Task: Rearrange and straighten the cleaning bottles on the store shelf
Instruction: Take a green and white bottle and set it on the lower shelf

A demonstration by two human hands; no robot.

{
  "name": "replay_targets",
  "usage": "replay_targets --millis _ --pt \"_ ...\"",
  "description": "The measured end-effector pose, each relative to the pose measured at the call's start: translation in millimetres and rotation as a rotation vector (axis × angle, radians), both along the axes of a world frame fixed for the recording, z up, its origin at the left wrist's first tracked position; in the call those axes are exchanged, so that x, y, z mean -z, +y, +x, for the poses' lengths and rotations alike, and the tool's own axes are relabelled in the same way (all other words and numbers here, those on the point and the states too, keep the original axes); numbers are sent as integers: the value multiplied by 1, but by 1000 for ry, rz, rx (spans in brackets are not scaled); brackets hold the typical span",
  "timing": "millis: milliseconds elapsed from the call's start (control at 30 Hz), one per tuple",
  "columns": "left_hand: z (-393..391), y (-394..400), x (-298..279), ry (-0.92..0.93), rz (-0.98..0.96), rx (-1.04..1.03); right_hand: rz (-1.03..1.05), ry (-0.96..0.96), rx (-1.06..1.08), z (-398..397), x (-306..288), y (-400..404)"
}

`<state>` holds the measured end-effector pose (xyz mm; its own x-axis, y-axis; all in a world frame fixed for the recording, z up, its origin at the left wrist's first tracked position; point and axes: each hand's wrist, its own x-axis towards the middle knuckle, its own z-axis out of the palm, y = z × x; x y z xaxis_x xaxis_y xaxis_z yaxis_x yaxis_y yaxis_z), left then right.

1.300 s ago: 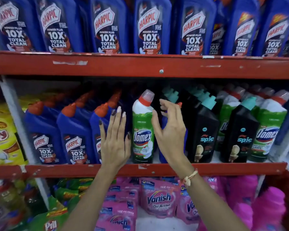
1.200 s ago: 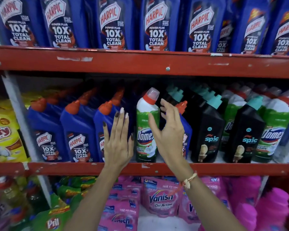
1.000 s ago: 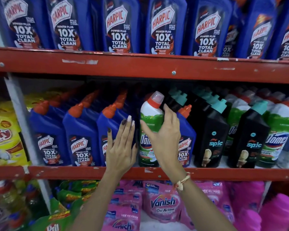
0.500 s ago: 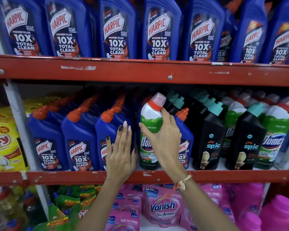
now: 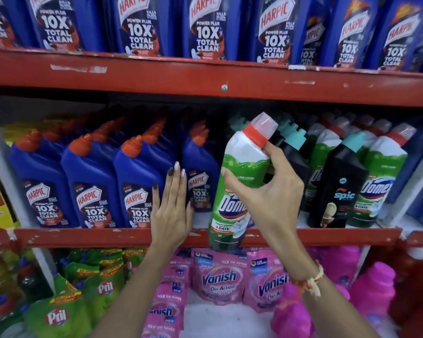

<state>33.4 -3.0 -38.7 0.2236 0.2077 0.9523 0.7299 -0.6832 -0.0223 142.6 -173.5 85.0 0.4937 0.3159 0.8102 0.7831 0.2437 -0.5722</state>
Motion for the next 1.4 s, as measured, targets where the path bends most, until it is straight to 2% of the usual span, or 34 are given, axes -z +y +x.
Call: replay_targets --millis 300,500,733,1067,1400 --pt "0 6 11 59 67 21 -116 14 -11 8 95 -11" --pt "1 13 19 68 118 48 -308 34 -31 7 169 -6" --pt "2 18 24 35 136 51 -533 94 -31 10 229 -1" --pt "2 17 25 22 140 32 -620 129 -88 7 264 -2" --pt "0 15 26 33 126 20 -657 212 -134 6 261 -9"
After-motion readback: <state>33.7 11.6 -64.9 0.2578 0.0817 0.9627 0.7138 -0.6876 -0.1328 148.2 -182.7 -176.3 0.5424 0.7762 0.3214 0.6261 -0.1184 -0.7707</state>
